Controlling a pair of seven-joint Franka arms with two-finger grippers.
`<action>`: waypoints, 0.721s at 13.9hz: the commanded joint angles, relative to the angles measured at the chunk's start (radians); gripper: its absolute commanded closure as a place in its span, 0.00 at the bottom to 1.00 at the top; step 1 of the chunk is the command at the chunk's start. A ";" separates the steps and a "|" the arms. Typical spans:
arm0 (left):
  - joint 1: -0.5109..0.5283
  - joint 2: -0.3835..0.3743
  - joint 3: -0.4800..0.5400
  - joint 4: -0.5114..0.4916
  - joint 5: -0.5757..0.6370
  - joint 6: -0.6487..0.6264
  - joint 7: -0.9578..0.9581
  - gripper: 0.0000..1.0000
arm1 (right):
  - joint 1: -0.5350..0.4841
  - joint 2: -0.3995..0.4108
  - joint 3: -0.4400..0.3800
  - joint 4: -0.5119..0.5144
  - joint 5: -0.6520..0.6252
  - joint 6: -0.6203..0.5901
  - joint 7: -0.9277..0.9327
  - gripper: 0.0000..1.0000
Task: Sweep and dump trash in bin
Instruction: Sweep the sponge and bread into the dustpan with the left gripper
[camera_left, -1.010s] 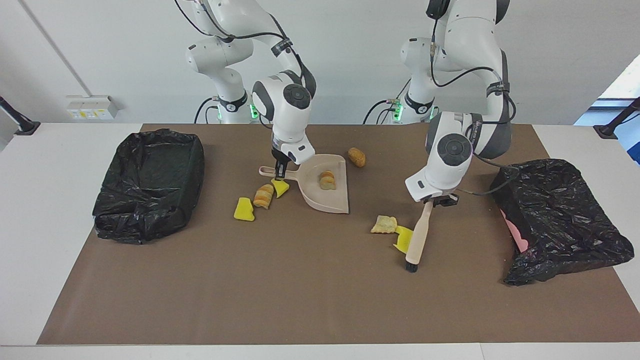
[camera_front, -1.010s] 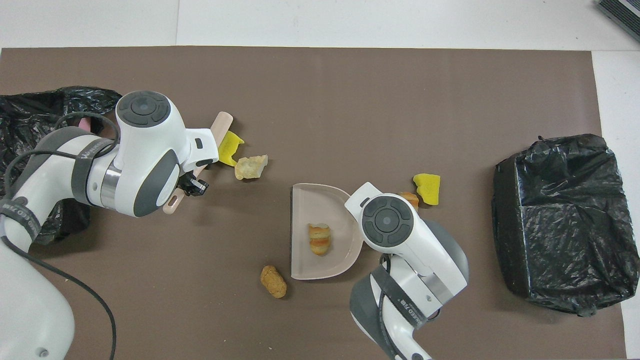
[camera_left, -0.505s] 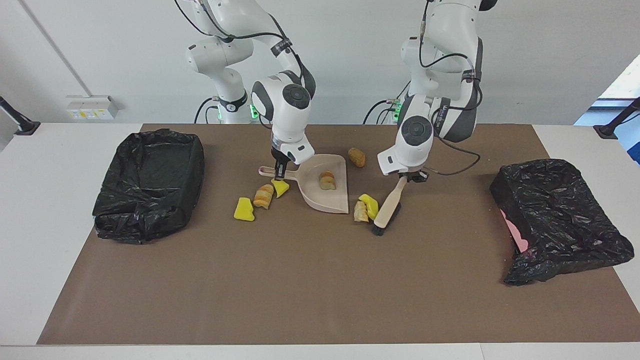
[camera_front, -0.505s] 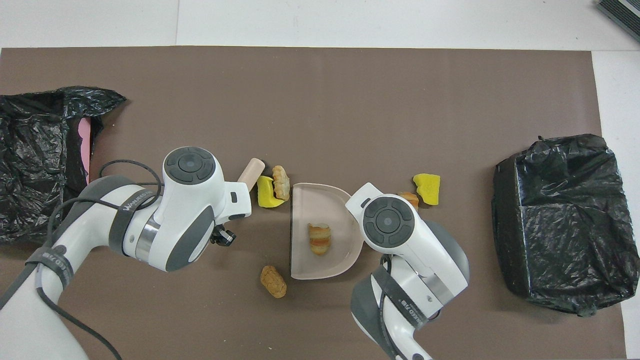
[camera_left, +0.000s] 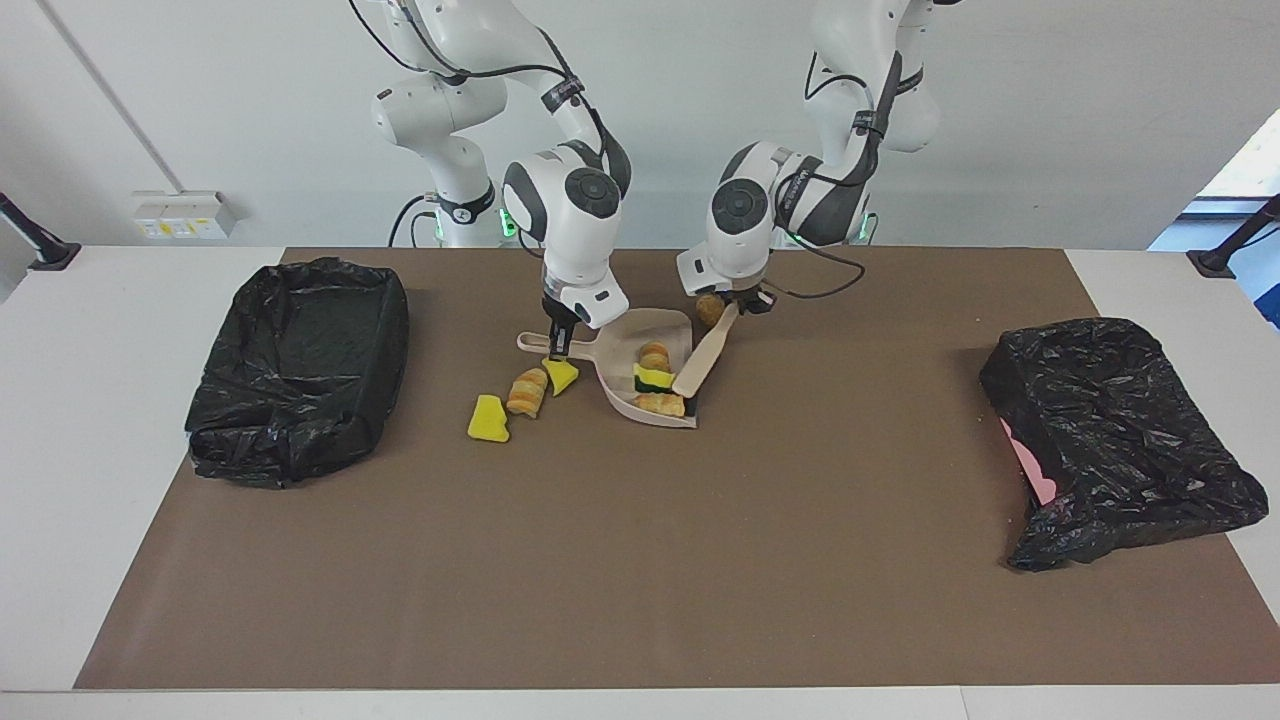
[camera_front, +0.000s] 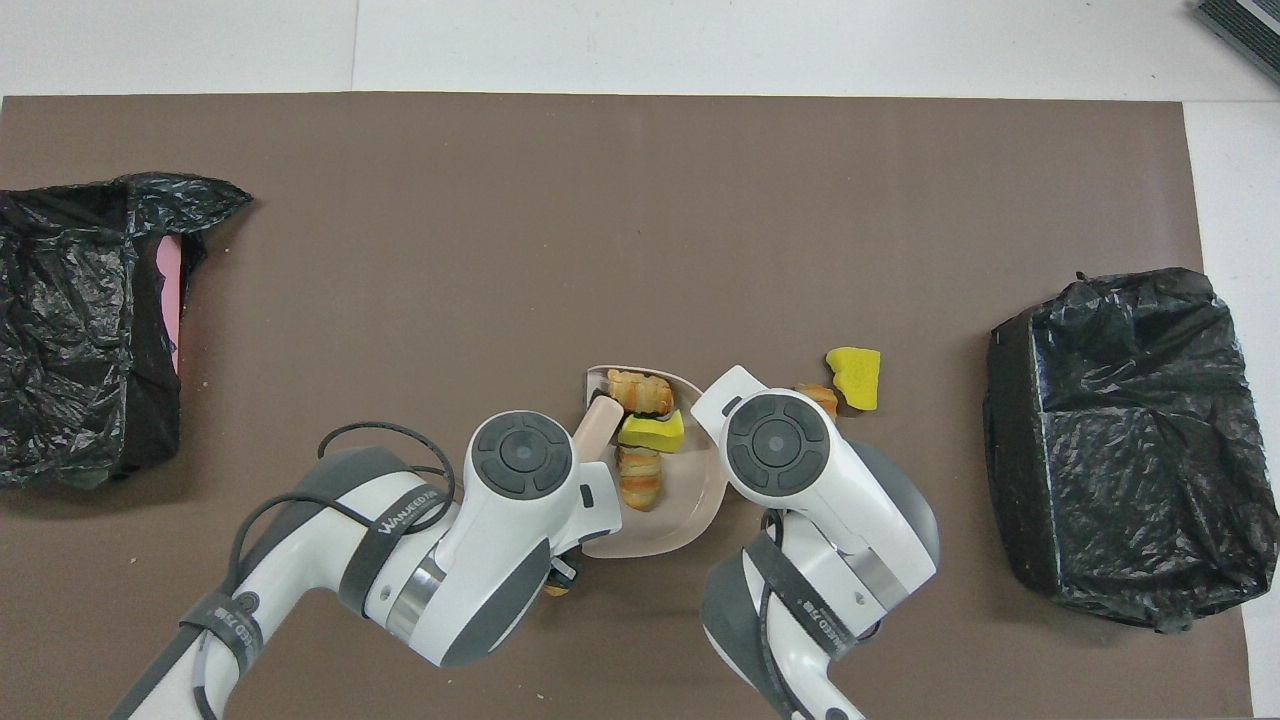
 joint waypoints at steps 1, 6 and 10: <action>-0.021 -0.045 0.019 0.026 -0.024 -0.114 -0.049 1.00 | -0.012 -0.016 0.006 -0.036 -0.009 0.034 0.023 1.00; -0.001 -0.112 0.030 0.044 -0.024 -0.239 -0.324 1.00 | -0.031 -0.005 0.006 -0.034 -0.022 0.091 -0.083 1.00; -0.005 -0.135 0.027 0.027 -0.024 -0.319 -0.624 1.00 | -0.072 0.002 0.006 -0.010 -0.026 0.130 -0.345 1.00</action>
